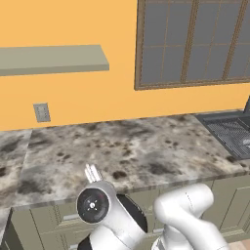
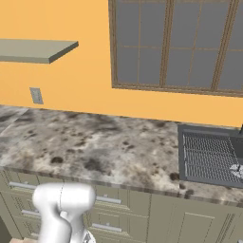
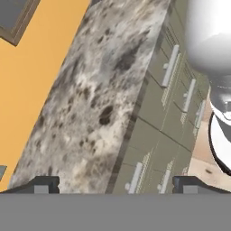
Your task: Take the pizza cutter from the drawer on the left and place it on the dining counter for cutting.
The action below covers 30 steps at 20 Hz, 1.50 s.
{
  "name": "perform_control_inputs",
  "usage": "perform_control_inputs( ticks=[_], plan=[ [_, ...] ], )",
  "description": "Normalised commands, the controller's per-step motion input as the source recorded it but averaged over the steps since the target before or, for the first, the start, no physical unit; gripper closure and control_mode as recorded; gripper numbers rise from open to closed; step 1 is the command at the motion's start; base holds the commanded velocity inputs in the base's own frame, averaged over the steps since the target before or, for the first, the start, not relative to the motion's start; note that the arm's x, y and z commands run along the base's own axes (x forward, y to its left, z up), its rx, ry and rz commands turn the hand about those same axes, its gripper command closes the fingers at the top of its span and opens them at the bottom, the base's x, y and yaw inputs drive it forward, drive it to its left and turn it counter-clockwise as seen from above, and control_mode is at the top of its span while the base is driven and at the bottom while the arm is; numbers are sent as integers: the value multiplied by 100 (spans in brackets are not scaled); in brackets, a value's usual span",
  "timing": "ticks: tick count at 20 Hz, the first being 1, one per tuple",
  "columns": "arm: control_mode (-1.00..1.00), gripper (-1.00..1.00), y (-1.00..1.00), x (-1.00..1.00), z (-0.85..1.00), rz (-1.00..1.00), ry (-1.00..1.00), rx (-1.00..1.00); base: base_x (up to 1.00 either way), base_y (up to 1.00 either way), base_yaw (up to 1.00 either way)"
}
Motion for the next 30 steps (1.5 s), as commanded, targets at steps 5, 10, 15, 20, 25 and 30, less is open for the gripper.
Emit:
perform_control_inputs(
  ticks=[5,10,15,20,25,30],
  plan=[
    [-100,-100,0,24,-89,0,-22,6,0,0,0],
    [-100,-100,0,22,-98,0,-24,5,0,0,0],
    [-100,-100,0,28,-92,0,-28,4,0,0,0],
    [-100,-100,0,15,-83,0,-20,10,0,0,0],
    [-100,-100,15,4,-72,0,-13,6,0,0,0],
    [-100,-100,32,-4,-75,-5,-13,12,0,0,0]
  ],
)
